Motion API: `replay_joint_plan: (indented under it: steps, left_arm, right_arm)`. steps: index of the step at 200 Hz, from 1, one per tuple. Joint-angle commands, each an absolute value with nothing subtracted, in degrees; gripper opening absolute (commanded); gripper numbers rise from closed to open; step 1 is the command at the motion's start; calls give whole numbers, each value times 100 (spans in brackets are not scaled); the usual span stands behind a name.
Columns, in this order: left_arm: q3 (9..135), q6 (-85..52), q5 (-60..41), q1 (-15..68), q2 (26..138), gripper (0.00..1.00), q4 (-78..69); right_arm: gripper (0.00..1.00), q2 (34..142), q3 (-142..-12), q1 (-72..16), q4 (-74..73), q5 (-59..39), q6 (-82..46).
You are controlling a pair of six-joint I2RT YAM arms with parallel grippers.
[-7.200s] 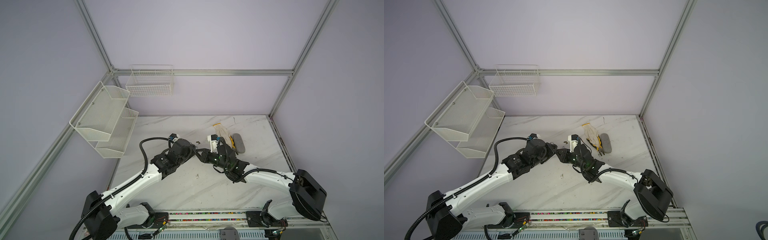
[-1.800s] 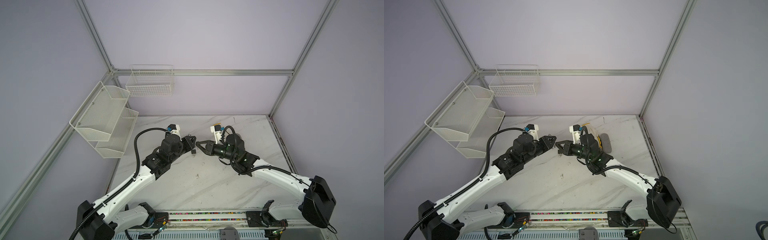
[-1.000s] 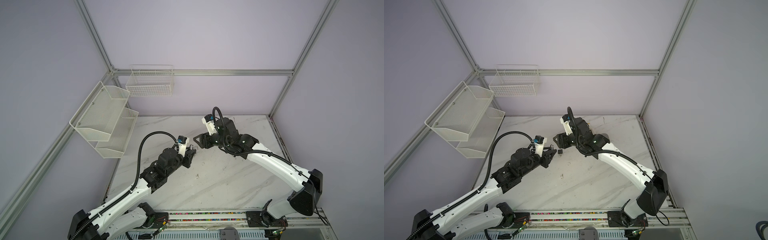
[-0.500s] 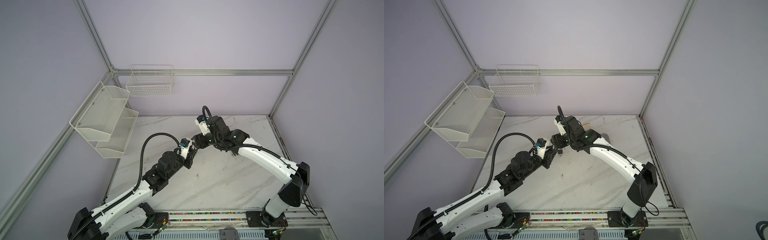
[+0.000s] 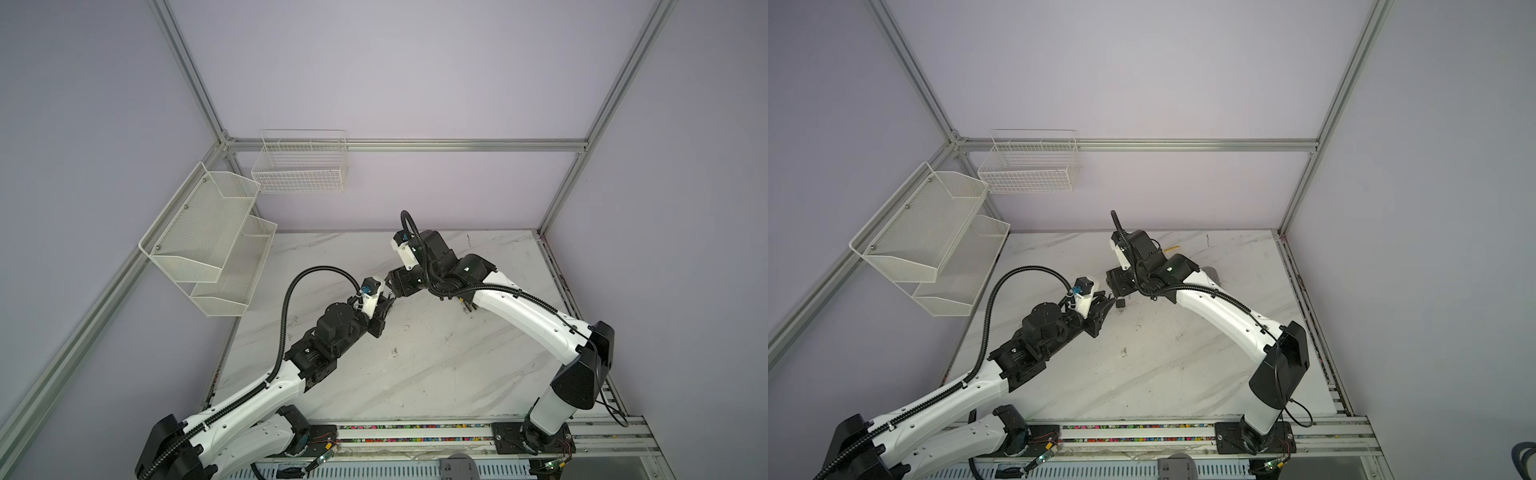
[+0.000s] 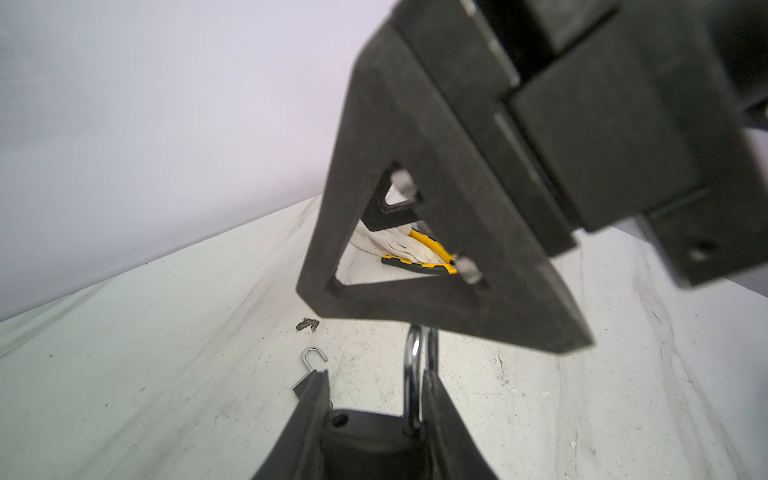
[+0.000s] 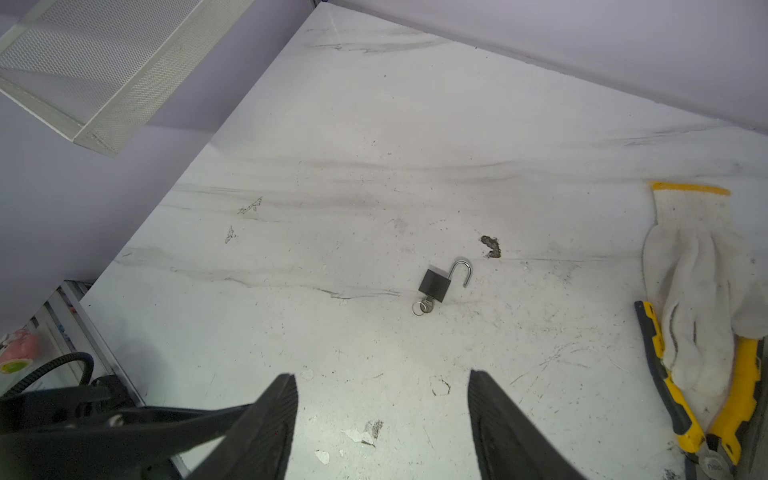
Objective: Unlock with the key
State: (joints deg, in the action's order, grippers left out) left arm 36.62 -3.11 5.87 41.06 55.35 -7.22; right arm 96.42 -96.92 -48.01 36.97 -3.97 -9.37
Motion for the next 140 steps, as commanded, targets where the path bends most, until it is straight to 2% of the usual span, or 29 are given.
replay_joint_plan:
  steps: [1,30,68,98,140]
  left_arm:
    - [3459,-149,703,4115,5405,0,-1250]
    - [3463,-158,729,4115,5388,0,-1313]
    - [3440,-137,590,4120,5361,0,-1385]
    - [3453,-40,619,4118,5370,0,-1371]
    - [3513,-35,494,4122,5401,0,-1448]
  right_arm:
    - [67,9329,-9572,-4827,4014,-543,-719]
    - [66,9107,-9330,-4830,3921,-911,-703]
    - [66,8860,-9250,-4772,3855,-660,-769]
    - [66,8550,-9153,-4589,3166,-1652,-841]
    - [63,8078,-7932,-4294,1564,-2944,-1094]
